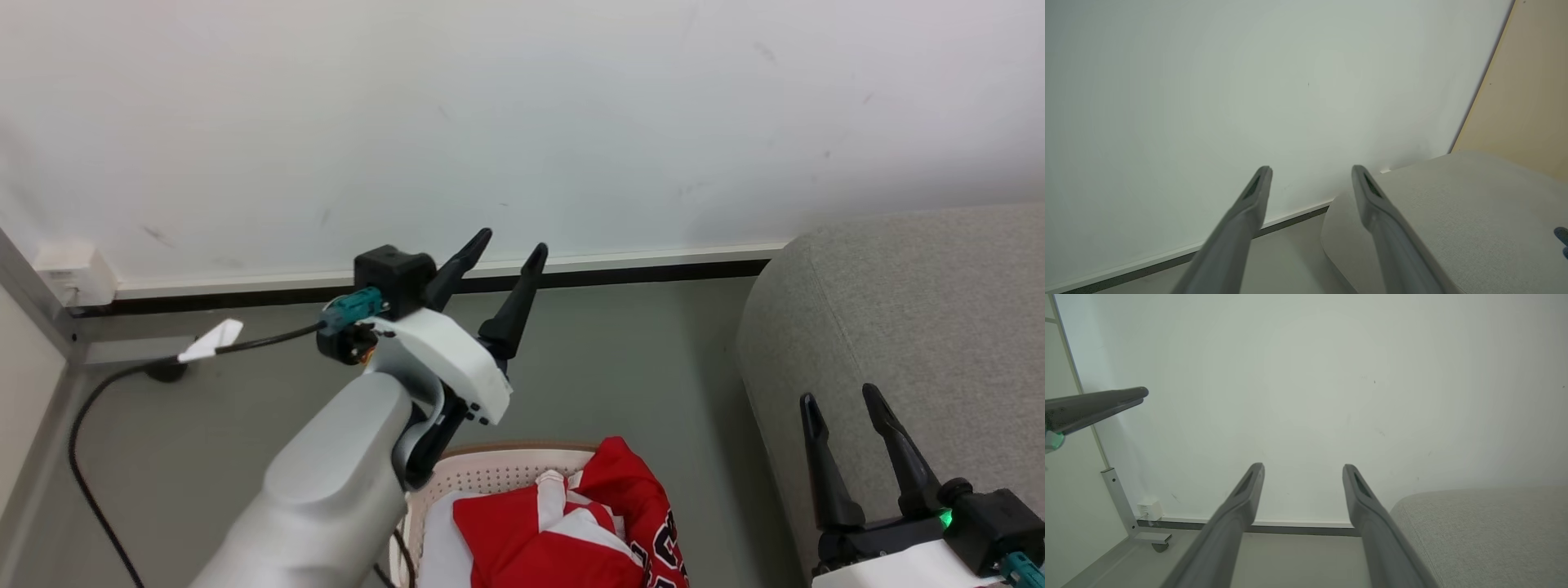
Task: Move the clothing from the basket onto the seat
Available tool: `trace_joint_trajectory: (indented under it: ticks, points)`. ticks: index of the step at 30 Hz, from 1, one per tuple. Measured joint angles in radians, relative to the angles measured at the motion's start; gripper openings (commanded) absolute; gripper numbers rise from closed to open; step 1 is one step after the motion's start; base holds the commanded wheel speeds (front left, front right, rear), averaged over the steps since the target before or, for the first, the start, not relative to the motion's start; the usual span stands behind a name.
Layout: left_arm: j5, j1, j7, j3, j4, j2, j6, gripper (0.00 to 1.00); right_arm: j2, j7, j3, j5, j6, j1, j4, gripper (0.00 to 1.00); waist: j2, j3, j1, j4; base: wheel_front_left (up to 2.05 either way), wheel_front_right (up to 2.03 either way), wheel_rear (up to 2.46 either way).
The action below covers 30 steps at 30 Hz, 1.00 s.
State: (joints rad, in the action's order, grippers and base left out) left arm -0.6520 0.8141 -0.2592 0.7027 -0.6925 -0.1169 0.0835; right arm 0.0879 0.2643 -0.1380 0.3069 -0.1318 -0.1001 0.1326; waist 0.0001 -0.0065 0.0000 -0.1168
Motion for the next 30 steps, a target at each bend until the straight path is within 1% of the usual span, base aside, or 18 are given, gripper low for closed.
trace_joint_trajectory:
  ticks: [3,6,10,12,16,18,21,26,30]
  points:
    - [-0.001,-0.042,-0.002,-0.022,0.026,-0.029,-0.013,1.00,0.002,0.000,0.016,-0.005,0.000,0.002,-0.006,1.00,0.0000,0.003,0.0000,0.014,0.00,0.00,0.00]
    - [0.000,-0.094,-0.004,-0.066,0.082,-0.065,-0.033,1.00,0.005,0.000,0.028,-0.006,0.000,0.008,-0.010,1.00,0.0000,0.005,0.0001,0.029,0.00,0.00,0.00]
    - [0.021,-0.192,-0.005,-0.160,0.198,-0.115,-0.059,1.00,0.008,0.000,0.049,-0.006,0.000,0.012,-0.020,1.00,0.0000,0.007,0.0000,0.042,0.00,0.00,0.00]
    - [0.043,-0.253,-0.005,-0.226,0.275,-0.126,-0.074,1.00,0.009,0.000,0.060,-0.007,0.000,0.020,-0.025,1.00,-0.0001,0.005,0.0000,0.049,0.00,0.00,0.00]
    - [0.120,-0.384,-0.005,-0.355,0.405,-0.132,-0.102,1.00,0.009,0.000,0.086,-0.007,0.000,0.046,-0.030,1.00,0.0000,-0.001,0.0000,0.064,0.00,0.00,0.00]
    - [0.146,-0.448,-0.005,-0.402,0.435,-0.131,-0.104,1.00,0.010,0.000,0.091,-0.007,0.000,0.054,-0.033,1.00,-0.0001,-0.002,0.0000,0.069,0.00,0.00,0.00]
    - [0.178,-0.520,-0.005,-0.458,0.463,-0.123,-0.102,1.00,0.010,0.000,0.095,-0.009,0.000,0.064,-0.035,1.00,-0.0001,-0.004,0.0000,0.074,0.00,0.00,0.00]
    - [0.223,-0.609,-0.005,-0.547,0.471,-0.107,-0.103,1.00,0.010,0.000,0.103,-0.009,0.000,0.063,-0.035,1.00,-0.0001,-0.009,0.0000,0.073,0.00,0.00,0.00]
    - [0.272,-0.668,-0.005,-0.596,0.490,-0.073,-0.083,1.00,0.010,0.000,0.111,-0.009,0.000,0.065,-0.034,1.00,0.0000,-0.015,0.0000,0.069,0.00,0.00,0.00]
